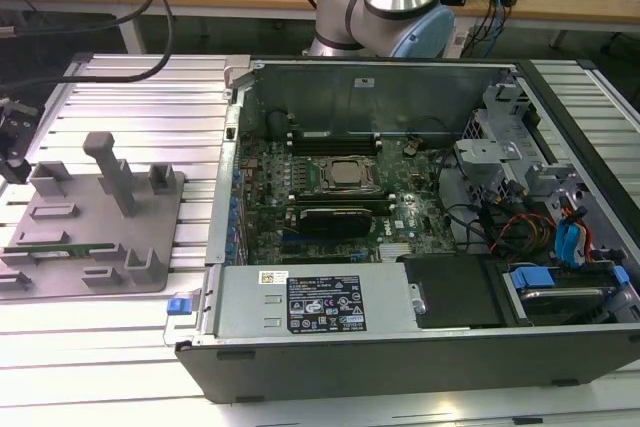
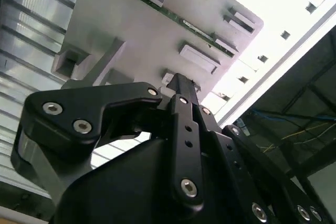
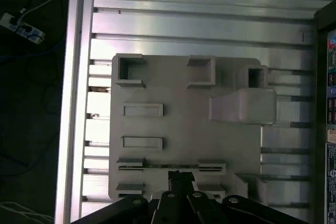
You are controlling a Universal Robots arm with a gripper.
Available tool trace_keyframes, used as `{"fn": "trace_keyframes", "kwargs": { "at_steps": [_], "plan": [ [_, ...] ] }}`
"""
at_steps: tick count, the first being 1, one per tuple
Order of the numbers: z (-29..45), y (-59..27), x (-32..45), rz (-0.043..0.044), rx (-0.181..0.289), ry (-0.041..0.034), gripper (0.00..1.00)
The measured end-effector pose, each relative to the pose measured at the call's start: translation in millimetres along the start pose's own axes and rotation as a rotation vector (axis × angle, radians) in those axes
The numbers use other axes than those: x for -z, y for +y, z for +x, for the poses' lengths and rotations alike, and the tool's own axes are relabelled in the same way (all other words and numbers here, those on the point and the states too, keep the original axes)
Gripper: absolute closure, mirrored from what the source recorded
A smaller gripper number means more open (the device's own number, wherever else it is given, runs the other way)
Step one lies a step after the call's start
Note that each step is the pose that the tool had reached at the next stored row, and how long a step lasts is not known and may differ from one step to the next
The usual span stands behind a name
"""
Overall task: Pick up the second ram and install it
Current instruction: 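Pick up the second ram and move it above second insertion slot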
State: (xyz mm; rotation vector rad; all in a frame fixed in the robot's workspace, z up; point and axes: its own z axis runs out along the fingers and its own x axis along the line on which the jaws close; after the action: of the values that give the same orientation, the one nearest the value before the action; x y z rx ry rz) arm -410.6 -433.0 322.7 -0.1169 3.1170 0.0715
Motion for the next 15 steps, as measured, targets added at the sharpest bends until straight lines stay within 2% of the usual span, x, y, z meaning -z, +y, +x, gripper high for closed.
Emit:
{"fn": "trace_keyframes", "kwargs": {
  "at_steps": [5, 7, 9, 11, 13, 15],
  "plan": [
    [0.0, 0.0, -0.2, -0.0035, 0.148, 0.0066, 0.92],
    [0.0, 0.0, -0.4, -0.0052, 0.22, 0.0098, 0.92],
    [0.0, 0.0, -0.7, -0.0075, 0.322, 0.0145, 0.92],
    [0.0, 0.0, -1.0, -0.0092, 0.395, 0.0177, 0.92],
    [0.0, 0.0, -1.1, -0.01, 0.431, 0.0194, 0.92],
    [0.0, -0.1, -1.4, -0.012, 0.511, 0.023, 0.92]
  ]
}}
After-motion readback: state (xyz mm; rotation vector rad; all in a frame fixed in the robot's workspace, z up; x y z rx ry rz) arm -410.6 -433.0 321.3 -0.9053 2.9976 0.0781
